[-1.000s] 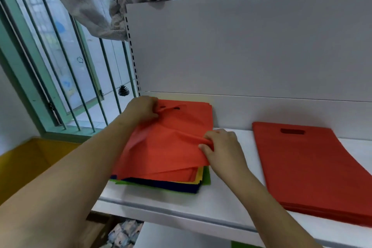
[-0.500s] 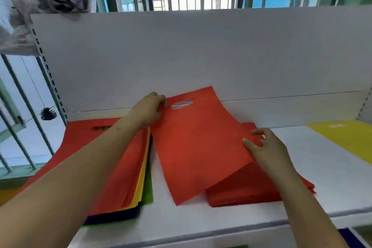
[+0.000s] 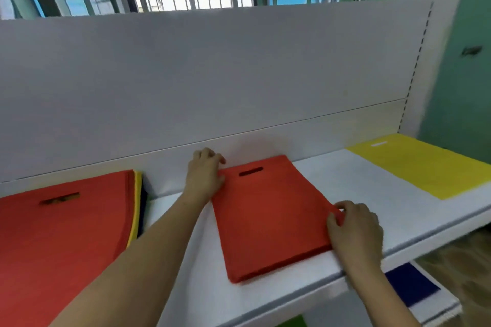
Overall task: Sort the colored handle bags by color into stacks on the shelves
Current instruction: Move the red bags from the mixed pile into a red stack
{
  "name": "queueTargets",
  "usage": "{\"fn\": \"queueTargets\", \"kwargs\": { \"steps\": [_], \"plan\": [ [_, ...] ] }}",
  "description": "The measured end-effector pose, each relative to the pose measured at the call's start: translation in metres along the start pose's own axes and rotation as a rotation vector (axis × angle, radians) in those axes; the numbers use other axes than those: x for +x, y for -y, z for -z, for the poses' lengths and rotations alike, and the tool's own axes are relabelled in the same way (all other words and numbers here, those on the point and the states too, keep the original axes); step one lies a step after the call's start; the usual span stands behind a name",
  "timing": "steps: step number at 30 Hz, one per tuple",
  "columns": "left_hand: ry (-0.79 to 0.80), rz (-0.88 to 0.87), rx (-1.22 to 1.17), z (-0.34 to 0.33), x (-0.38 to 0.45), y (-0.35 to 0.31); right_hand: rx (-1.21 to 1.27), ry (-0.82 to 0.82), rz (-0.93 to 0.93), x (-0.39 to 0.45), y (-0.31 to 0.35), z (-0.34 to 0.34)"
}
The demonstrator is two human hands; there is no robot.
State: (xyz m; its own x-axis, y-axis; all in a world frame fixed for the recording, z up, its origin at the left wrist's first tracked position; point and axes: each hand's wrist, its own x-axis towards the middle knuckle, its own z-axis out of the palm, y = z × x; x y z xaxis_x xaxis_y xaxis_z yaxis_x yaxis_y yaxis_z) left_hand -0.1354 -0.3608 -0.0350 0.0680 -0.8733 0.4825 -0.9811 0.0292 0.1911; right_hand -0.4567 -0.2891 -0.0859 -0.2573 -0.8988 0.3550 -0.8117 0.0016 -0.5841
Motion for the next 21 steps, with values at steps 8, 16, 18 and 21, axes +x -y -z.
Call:
{"fn": "queueTargets", "kwargs": {
  "steps": [8,16,18,21],
  "plan": [
    [0.025,0.372,-0.277,-0.03,-0.007,0.01,-0.067,0.032,0.122,-0.001,0.002,-0.01],
    [0.12,0.266,-0.078,-0.002,0.013,0.001,-0.158,-0.104,0.116,0.005,0.0,-0.01],
    [0.088,0.154,-0.009,0.031,0.017,0.006,-0.042,-0.254,0.089,-0.002,0.011,-0.005],
    [0.025,0.025,0.085,0.09,0.013,0.03,0.159,-0.256,0.199,-0.022,0.059,-0.005]
  ]
}}
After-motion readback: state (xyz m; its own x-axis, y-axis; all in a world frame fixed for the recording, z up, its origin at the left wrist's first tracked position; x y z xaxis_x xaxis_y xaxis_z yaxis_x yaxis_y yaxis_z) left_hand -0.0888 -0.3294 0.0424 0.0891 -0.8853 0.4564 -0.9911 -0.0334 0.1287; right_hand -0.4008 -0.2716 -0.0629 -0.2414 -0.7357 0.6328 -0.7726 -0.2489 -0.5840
